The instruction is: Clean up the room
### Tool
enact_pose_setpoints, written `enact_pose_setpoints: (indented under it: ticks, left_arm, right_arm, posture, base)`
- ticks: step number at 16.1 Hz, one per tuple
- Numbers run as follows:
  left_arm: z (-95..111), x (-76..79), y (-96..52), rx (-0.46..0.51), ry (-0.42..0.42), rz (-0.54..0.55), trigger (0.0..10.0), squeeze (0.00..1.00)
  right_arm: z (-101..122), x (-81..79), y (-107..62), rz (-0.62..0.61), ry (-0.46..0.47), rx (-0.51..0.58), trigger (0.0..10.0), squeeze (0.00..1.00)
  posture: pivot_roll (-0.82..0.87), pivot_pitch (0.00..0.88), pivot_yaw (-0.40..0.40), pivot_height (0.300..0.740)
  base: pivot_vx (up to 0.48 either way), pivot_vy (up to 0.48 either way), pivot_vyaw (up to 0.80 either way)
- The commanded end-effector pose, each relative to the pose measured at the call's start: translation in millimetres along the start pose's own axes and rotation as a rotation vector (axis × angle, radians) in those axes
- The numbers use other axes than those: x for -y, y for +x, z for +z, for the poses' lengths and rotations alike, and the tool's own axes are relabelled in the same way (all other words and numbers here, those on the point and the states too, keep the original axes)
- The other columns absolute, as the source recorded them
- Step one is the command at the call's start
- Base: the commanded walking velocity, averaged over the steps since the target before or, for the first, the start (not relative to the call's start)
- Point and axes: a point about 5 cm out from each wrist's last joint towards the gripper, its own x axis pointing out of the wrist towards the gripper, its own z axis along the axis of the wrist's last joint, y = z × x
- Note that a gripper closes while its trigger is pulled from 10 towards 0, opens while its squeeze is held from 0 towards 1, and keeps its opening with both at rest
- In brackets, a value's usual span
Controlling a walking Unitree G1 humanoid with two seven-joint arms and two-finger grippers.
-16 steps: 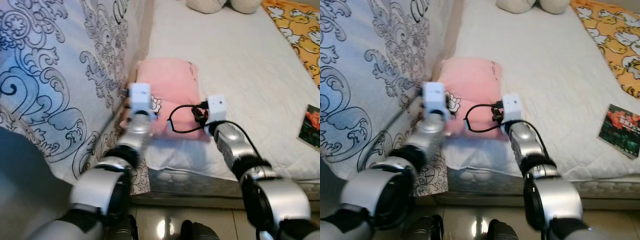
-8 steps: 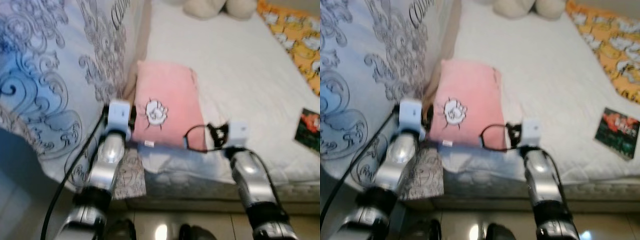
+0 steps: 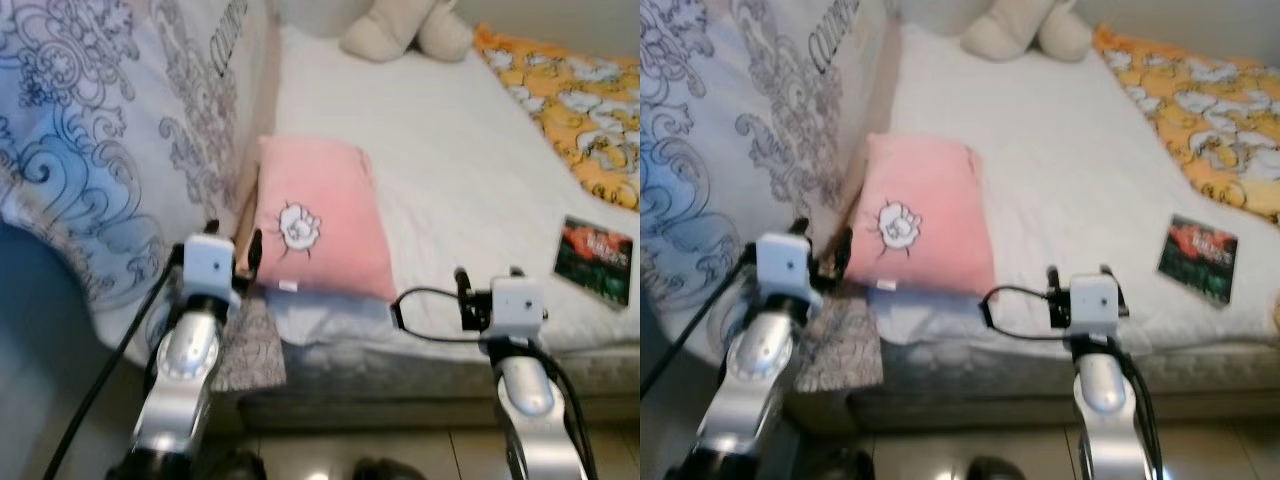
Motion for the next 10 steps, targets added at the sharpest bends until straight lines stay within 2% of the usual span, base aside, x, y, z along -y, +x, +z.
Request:
enact_pose_setpoints:
  ticks: [1, 2, 3, 6, 7, 10]
  left_arm:
    - [-5.2, 3.5, 0.4, -0.028, -0.023, 0.039, 10.0, 0.0]
    - [-7.0, 4.7, 0.3, -0.04, -0.021, 0.038, 10.0, 0.0]
    - [-8.2, 4.5, -0.7, -0.051, 0.003, 0.024, 10.0, 0.0]
    - [-12.4, -1.5, 4.6, -0.078, 0.014, 0.039, 10.0, 0.0]
    - [-13.0, -1.1, 10.4, -0.075, 0.006, 0.039, 10.0, 0.0]
    - [-16.5, 3.5, 12.9, -0.08, -0.02, 0.012, 10.0, 0.0]
  right_arm:
    - [7.2, -6.8, 10.6, 0.003, 0.026, 0.027, 10.0, 0.34]
    - [10.0, -8.3, 12.6, 0.003, 0.04, 0.038, 10.0, 0.34]
    - [16.5, -10.1, 13.7, 0.019, 0.074, 0.06, 10.0, 1.0]
    - [19.6, -20.0, 15.0, 0.07, 0.109, 0.069, 10.0, 1.0]
    - [23.5, -26.9, 15.7, 0.084, 0.109, 0.085, 10.0, 1.0]
    - [22.4, -28.8, 17.1, 0.091, 0.102, 0.084, 10.0, 1.0]
  posture:
    - [0.02, 0.0, -0.011, 0.74]
    - [0.02, 0.0, -0.007, 0.74]
    - [0.01, 0.0, -0.006, 0.74]
    - [0.01, 0.0, -0.021, 0.74]
    - [0.0, 0.0, -0.022, 0.74]
    - [-0.01, 0.0, -0.013, 0.74]
  base:
    - [0.0, -0.416, 0.0]
    - [0.0, -0.416, 0.0]
    - [0.0, -0.42, 0.0]
    - [0.0, -0.42, 0.0]
    - [0.0, -0.42, 0.0]
    - [0.0, -0.417, 0.0]
